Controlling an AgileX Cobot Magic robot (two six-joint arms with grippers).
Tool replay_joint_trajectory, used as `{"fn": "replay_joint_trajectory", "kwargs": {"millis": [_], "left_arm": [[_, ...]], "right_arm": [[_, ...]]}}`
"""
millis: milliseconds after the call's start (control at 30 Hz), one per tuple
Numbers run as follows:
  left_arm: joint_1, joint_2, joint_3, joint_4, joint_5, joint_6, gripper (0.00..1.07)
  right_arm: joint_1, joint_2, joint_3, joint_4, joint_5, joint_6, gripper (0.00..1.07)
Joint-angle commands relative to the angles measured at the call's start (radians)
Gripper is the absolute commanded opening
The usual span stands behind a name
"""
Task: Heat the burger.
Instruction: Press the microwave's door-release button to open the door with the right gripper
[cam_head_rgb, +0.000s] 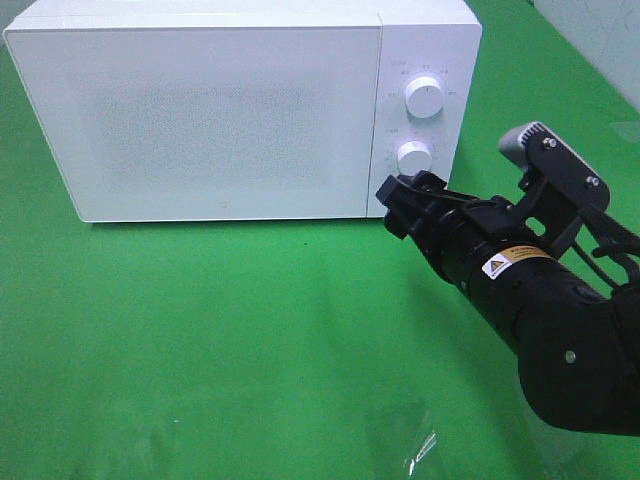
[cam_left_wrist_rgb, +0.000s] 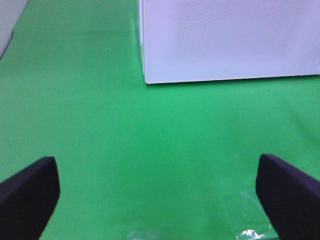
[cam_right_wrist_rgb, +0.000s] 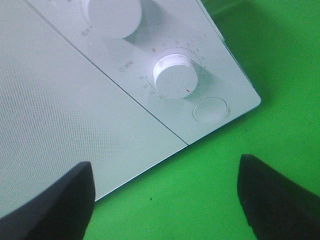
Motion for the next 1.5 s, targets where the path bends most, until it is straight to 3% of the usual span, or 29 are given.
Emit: {"fn": "replay_joint_trajectory", "kwargs": {"millis": [33, 167, 233, 267, 300, 333, 367, 400, 433, 467, 500, 833, 1000, 1333, 1500], "left_arm": [[0.001, -0.017, 0.000, -0.008, -0.008, -0.002, 1.00], [0.001, -0.017, 0.000, -0.008, -0.008, -0.002, 1.00], [0.001, -0.017, 0.000, -0.008, -0.008, -0.002, 1.00], [0.001, -0.017, 0.000, -0.008, -0.008, -0.002, 1.00], [0.001, -0.017, 0.000, -0.008, -0.008, -0.002, 1.00], [0.001, -0.017, 0.000, -0.008, -0.008, -0.002, 1.00], [0.001, -0.017, 0.000, -0.008, -0.008, -0.002, 1.00], [0.001, -0.017, 0.000, -0.008, -0.008, -0.002, 1.00], [0.001, -0.017, 0.000, -0.008, -0.008, -0.002, 1.00], [0.001, -0.017, 0.000, -0.008, -0.008, -0.002, 1.00], [0.001, -0.017, 0.000, -0.008, -0.008, -0.002, 1.00], [0.001, -0.017, 0.000, -0.008, -0.008, -0.002, 1.00], [0.001, -0.017, 0.000, -0.008, -0.008, -0.002, 1.00], [0.001, -0.017, 0.000, -0.008, -0.008, -0.002, 1.00], [0.001, -0.017, 0.000, -0.008, -0.008, -0.002, 1.00]], "right_arm": [[0.002, -0.001, -0.010, -0.003, 0.023, 0.151, 0.70], [0.002, -0.001, -0.010, -0.010, 0.048, 0.342, 0.60], [0.001, -0.001, -0.010, -0.010, 0.064, 0.457, 0.46], [0.001, -0.001, -0.010, -0.010, 0.064, 0.457, 0.46], [-0.003, -0.001, -0.010, -0.010, 0.066, 0.510, 0.34], [-0.003, -0.001, -0.010, -0.010, 0.066, 0.510, 0.34], [-0.004, -0.001, -0.010, -0.007, 0.064, 0.551, 0.21], [-0.004, -0.001, -0.010, -0.007, 0.064, 0.551, 0.21], [-0.004, -0.001, -0.010, -0.007, 0.063, 0.585, 0.08], [-0.004, -0.001, -0.010, -0.007, 0.063, 0.585, 0.08], [-0.004, -0.001, -0.010, -0.011, 0.067, 0.612, 0.00], [-0.020, -0.001, -0.010, -0.026, 0.108, 0.713, 0.00], [-0.102, -0.001, -0.016, -0.153, 0.146, 0.834, 0.00], [-0.203, 0.008, -0.056, -0.222, 0.201, 0.854, 0.00], [-0.245, 0.103, -0.109, -0.330, 0.212, 0.957, 0.00]]}}
